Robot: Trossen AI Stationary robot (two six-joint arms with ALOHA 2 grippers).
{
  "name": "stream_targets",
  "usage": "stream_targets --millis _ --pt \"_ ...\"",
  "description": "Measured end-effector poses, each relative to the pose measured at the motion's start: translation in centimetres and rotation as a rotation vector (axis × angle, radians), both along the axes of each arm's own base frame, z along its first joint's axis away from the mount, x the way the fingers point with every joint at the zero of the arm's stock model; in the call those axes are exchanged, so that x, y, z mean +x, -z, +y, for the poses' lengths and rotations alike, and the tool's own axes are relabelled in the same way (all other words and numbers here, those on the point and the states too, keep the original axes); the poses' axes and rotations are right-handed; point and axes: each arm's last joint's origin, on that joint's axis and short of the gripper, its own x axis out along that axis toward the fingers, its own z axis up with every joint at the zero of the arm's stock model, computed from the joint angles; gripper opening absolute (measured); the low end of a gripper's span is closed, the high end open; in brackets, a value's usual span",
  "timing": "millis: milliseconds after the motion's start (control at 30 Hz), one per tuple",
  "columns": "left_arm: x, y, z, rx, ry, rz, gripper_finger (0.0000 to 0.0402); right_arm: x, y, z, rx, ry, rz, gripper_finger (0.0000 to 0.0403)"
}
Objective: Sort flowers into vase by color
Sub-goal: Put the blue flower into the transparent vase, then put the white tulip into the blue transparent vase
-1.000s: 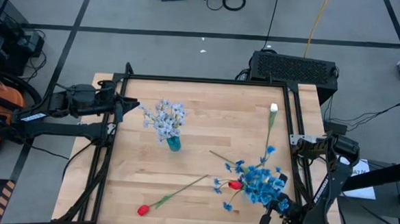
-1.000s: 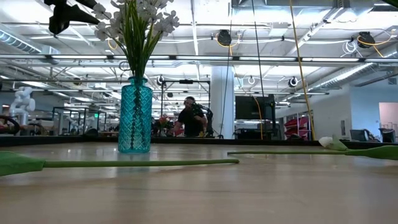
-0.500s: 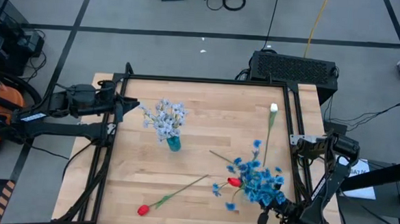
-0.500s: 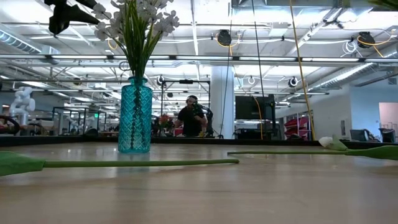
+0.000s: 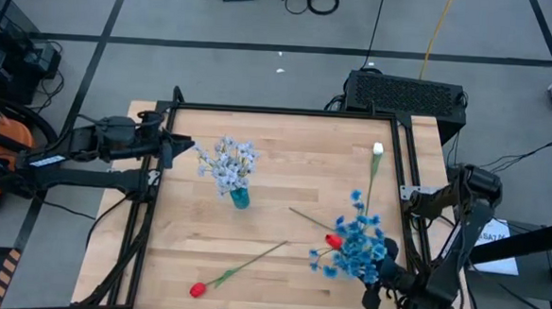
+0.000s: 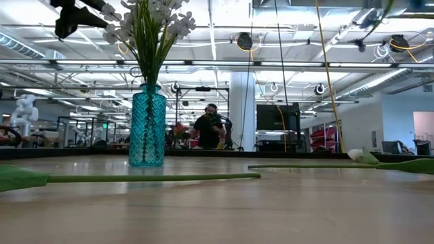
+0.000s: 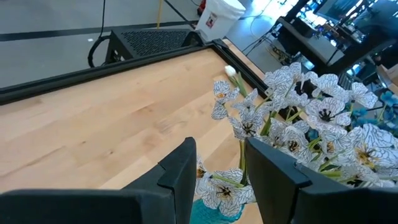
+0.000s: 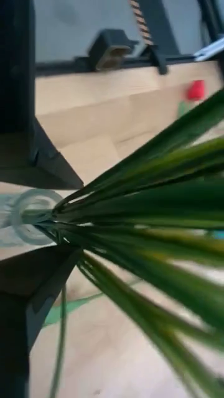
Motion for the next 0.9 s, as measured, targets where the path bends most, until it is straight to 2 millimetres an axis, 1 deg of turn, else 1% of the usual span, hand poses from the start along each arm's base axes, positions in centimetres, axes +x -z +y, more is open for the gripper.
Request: stream_targets --millis 167,233,333,467,633,767,900 --pt "0.1 0.1 0.0 0.014 0.007 0.015 0.0141 -0.7 -2.5 -1.1 0.115 -0.050 0.077 0.0181" --pt "0.1 0.1 0.0 0.015 0.007 0.015 0.0141 -1.0 -3.5 -1.6 0.149 -0.078 0.091 0.0188" --pt "0.1 0.1 0.0 0.027 0.013 0.021 0.0141 -1.3 -4.9 -2.3 0.183 -0.112 0.068 0.0194" --pt "0.1 0.1 0.0 0.037 0.017 0.026 0.0141 -1.6 -6.3 -3.2 0.229 -0.137 0.042 0.0192" --pt "0.1 0.1 0.0 0.037 0.020 0.025 0.0141 -2.6 -8.1 -4.8 0.355 -0.169 0.108 0.0184" --pt "0.1 0.1 0.0 0.036 0.020 0.025 0.0141 -3.5 -9.6 -6.5 0.475 -0.160 0.120 0.0171" --pt "0.1 0.1 0.0 0.039 0.022 0.027 0.0141 -4.4 -11.1 -8.5 0.566 -0.145 0.086 0.0152"
